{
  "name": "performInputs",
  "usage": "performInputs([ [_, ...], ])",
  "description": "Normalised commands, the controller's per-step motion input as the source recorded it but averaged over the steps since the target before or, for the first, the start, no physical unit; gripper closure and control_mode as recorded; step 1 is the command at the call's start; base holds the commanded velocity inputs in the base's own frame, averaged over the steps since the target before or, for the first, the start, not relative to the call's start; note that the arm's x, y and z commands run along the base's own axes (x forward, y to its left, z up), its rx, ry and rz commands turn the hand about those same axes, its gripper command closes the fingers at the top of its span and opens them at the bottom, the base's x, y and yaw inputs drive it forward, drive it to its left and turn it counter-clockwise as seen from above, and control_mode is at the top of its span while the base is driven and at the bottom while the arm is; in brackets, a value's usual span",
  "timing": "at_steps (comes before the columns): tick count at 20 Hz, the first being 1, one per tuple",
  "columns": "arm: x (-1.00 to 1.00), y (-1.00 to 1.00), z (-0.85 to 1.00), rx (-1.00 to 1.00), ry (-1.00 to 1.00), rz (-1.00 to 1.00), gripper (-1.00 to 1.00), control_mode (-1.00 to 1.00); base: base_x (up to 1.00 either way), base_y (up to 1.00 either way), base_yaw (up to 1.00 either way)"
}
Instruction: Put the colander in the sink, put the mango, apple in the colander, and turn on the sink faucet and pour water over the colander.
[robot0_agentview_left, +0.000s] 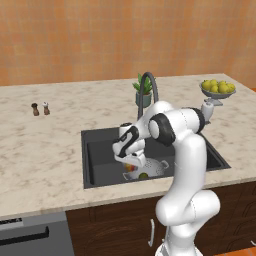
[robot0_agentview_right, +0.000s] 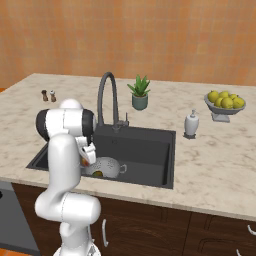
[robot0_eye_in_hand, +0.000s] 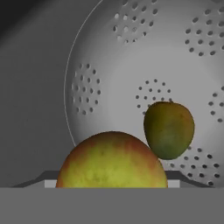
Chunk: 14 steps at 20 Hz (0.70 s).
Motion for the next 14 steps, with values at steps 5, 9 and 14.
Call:
performInputs([
  [5, 0.16, -0.09, -0.25, 0.0, -0.04, 0.0, 1.0, -1.0, 0.0, 0.0, 0.0],
  [9, 0.13, -0.03, -0.21, 0.0, -0.03, 0.0, 1.0, -1.0, 0.0, 0.0, 0.0],
  [14, 0.0, 0.0, -0.02, 0.0, 0.0, 0.0, 1.0, -1.0, 0.0, 0.0, 0.0],
])
